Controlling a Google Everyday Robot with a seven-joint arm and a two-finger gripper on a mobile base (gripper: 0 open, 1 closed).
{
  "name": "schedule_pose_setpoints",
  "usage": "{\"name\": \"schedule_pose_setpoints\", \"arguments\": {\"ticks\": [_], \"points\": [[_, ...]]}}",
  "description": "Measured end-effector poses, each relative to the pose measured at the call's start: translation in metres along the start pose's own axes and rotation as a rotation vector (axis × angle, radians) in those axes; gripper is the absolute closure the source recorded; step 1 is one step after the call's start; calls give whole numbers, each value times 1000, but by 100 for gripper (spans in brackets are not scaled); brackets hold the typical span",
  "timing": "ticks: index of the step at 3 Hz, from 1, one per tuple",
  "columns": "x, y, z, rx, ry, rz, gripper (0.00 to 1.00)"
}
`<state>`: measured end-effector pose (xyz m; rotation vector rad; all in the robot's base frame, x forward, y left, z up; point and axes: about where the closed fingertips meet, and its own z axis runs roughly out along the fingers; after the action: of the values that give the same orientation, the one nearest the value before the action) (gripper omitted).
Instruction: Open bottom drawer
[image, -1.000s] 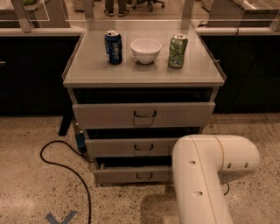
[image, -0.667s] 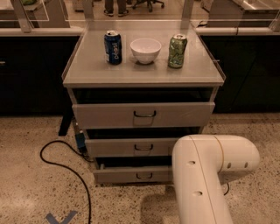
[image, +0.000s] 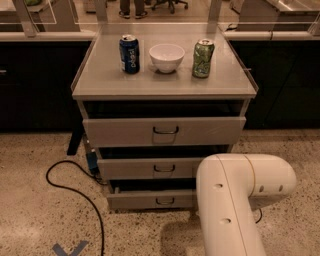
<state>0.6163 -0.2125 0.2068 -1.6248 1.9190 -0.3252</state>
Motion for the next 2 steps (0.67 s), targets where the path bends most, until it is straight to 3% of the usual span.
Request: {"name": "schedule_pose_setpoints", "arguments": {"ticks": [1,2], "points": [[0,0,0,0,0,0,0],[0,0,0,0,0,0,0]]}}
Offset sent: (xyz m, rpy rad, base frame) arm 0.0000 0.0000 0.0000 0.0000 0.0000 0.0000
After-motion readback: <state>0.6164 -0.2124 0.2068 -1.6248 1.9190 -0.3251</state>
